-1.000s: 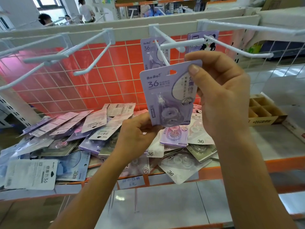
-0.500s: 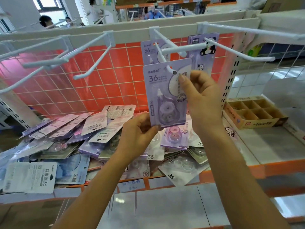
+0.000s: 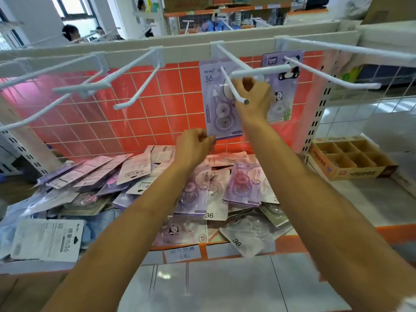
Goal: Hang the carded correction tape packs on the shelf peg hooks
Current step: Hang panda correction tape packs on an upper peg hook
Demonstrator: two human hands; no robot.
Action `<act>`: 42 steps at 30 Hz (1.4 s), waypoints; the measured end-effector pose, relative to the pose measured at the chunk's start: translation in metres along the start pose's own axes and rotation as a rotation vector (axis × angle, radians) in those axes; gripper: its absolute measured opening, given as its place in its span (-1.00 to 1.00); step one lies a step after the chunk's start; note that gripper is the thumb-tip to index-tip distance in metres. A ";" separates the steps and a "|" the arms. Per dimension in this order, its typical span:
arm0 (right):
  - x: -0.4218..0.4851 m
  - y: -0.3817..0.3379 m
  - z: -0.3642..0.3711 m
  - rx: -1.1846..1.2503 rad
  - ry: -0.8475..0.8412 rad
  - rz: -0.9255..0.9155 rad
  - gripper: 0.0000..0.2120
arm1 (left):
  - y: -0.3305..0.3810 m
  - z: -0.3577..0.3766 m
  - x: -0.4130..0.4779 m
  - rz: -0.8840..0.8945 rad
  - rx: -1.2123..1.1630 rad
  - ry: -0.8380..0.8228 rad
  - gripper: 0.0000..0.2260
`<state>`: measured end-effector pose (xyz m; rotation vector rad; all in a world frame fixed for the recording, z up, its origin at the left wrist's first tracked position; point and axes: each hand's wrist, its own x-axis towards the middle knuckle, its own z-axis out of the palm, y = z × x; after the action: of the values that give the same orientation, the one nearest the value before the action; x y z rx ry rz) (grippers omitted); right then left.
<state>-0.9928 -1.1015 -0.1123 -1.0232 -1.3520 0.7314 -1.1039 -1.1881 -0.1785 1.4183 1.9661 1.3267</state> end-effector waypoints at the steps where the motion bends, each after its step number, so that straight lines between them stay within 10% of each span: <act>1: 0.005 0.001 0.004 -0.011 0.004 -0.002 -0.81 | 0.002 0.000 0.007 -0.006 0.038 -0.005 -0.84; 16: -0.029 0.042 -0.014 -0.139 0.011 0.089 -0.79 | -0.006 0.026 -0.012 -0.039 0.488 -0.188 -0.76; 30: -0.067 0.110 -0.056 -0.791 -0.382 0.351 -0.72 | -0.023 0.067 -0.079 0.176 0.743 -0.475 -0.29; 42: -0.074 0.103 -0.063 -0.395 -0.182 0.330 -0.62 | -0.024 0.069 -0.098 0.169 0.665 -0.385 -0.22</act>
<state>-0.9251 -1.1357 -0.2319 -1.5500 -1.5403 0.8346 -1.0246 -1.2430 -0.2527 1.9853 2.1287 0.3839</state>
